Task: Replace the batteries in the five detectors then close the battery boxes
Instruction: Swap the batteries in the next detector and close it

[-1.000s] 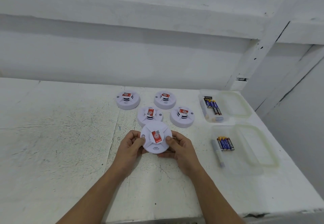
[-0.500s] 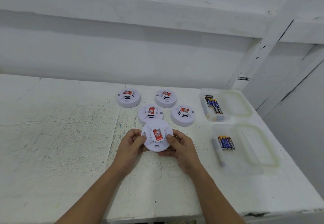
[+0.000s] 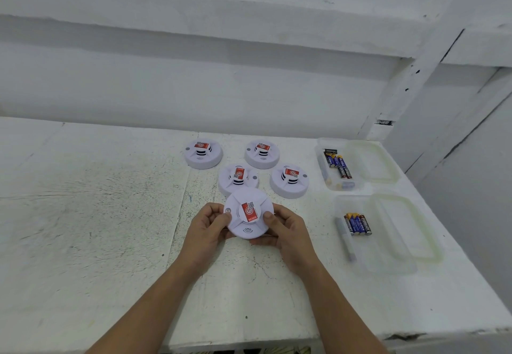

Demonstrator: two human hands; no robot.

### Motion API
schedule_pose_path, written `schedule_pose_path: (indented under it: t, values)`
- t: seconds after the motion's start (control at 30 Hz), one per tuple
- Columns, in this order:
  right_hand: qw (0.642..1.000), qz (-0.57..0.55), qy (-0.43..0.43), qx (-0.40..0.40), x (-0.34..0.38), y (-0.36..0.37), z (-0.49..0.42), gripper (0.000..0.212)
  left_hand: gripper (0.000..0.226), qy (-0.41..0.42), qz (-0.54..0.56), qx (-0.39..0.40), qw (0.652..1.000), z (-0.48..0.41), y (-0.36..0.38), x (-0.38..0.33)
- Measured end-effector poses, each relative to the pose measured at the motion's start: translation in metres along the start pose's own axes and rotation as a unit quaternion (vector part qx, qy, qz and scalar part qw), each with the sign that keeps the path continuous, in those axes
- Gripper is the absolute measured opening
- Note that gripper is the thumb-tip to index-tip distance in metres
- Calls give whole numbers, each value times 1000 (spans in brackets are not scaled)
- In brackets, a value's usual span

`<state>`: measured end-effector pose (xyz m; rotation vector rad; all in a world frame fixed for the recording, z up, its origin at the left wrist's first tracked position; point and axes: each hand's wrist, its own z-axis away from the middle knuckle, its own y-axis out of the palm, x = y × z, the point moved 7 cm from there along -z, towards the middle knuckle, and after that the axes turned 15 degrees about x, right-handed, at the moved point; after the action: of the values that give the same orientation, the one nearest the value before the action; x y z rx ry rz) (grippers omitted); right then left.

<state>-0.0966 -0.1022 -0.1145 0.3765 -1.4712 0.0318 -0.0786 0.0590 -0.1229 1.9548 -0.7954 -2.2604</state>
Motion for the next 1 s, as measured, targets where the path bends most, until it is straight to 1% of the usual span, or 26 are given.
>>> schedule_pose_path:
  t: [1.0]
  values:
    - [1000, -3, 1, -1, 1, 1, 0, 34, 7, 10, 1, 1, 1000, 0, 3, -1]
